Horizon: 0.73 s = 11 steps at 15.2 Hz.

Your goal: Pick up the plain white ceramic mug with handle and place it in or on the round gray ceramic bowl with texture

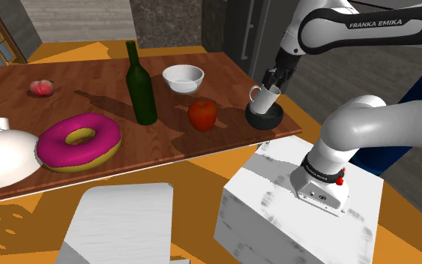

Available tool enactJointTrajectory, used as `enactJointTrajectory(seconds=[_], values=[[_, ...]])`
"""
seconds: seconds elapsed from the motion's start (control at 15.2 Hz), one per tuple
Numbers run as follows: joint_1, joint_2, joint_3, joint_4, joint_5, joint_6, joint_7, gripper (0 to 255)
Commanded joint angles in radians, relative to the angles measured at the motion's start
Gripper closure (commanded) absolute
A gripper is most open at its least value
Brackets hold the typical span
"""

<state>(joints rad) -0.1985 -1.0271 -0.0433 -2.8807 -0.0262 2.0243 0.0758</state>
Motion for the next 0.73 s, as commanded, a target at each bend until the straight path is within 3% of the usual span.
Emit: enactJointTrajectory(seconds=[0.0,0.2,0.46,0.66], values=[[0.0,0.0,0.0,0.0,0.0,0.0,0.0,0],[0.0,0.0,0.0,0.0,0.0,0.0,0.0,0],[0.001,-0.036,0.003,0.111,0.003,-0.147,0.0,0],[0.001,-0.037,0.003,0.111,0.003,-0.147,0.0,0]])
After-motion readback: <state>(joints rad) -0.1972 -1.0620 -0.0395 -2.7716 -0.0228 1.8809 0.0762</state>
